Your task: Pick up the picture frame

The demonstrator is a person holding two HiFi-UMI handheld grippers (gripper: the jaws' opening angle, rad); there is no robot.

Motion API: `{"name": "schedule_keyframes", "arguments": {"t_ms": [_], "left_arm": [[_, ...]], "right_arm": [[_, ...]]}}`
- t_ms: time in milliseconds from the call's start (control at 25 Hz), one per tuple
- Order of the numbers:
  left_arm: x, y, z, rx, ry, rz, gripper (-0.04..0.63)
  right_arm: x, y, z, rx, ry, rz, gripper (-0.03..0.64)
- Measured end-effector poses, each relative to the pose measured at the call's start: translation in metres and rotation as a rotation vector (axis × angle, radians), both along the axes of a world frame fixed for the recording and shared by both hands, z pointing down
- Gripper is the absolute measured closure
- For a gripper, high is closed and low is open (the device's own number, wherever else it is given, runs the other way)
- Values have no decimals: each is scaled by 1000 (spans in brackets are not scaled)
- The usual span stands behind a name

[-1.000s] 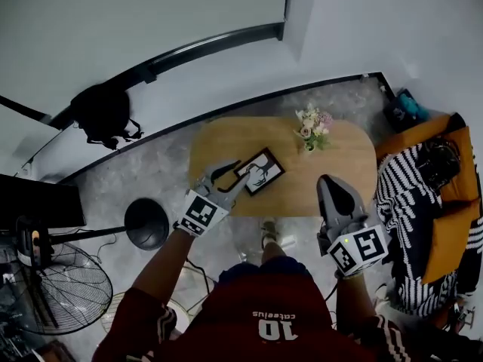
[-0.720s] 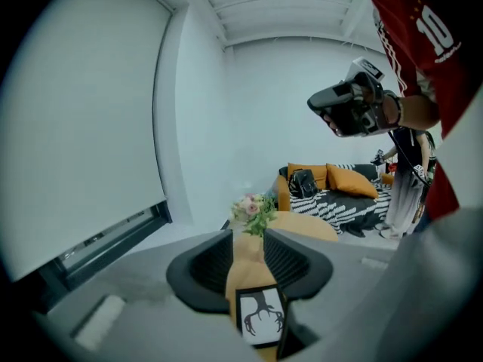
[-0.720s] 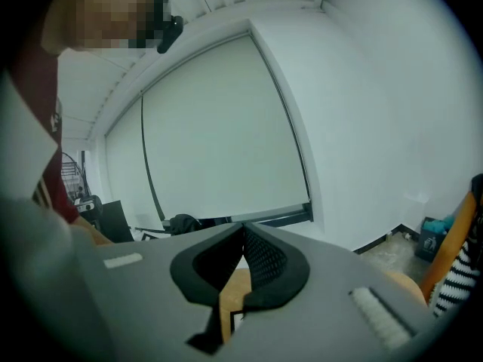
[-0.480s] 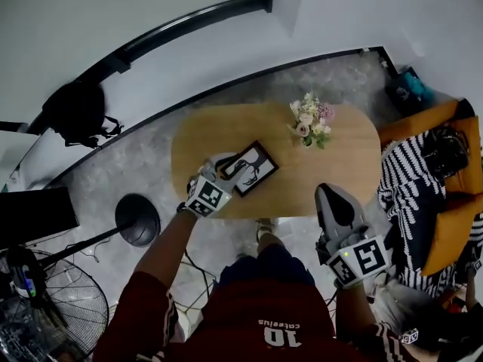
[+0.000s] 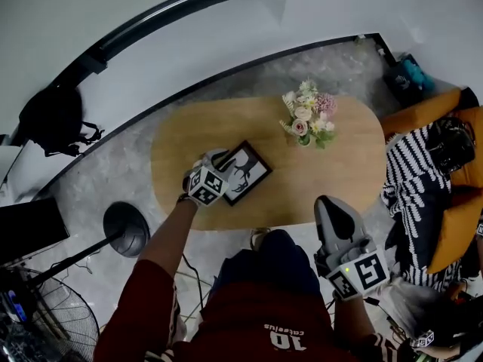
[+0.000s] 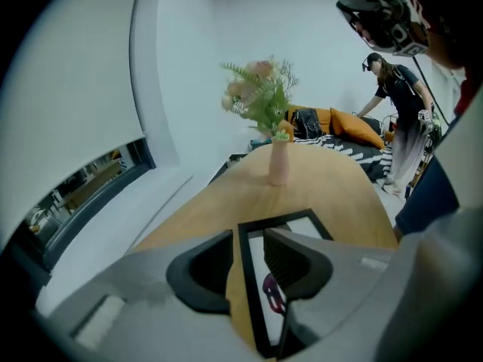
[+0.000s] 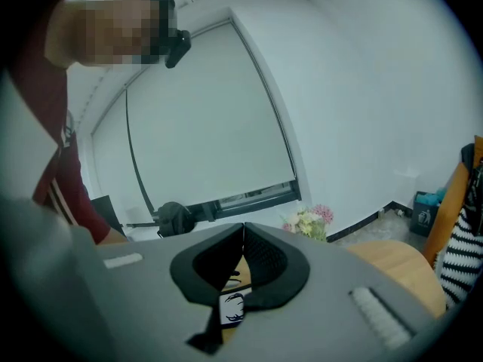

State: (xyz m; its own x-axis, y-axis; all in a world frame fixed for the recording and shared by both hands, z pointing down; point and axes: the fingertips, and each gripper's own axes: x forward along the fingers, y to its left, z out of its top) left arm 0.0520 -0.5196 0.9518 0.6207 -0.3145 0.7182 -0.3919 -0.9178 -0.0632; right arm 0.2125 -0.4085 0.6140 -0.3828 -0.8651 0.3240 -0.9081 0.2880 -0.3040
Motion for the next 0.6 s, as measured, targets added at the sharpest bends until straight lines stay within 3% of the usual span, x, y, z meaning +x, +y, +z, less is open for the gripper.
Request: {"name": "schedule_keyframes", "arguments": {"t_ms": [240, 440, 600], "left_arm": [[-4, -5, 61, -53, -83, 10, 459], [-5, -6, 79, -64, -121, 52, 460], [-1, -1, 82, -102, -114, 63, 520]], "right_arm": [[10, 16, 33, -46, -2, 38, 623], [11, 18, 40, -45, -10, 52, 623], [8, 14, 39, -39, -33, 57, 623]]}}
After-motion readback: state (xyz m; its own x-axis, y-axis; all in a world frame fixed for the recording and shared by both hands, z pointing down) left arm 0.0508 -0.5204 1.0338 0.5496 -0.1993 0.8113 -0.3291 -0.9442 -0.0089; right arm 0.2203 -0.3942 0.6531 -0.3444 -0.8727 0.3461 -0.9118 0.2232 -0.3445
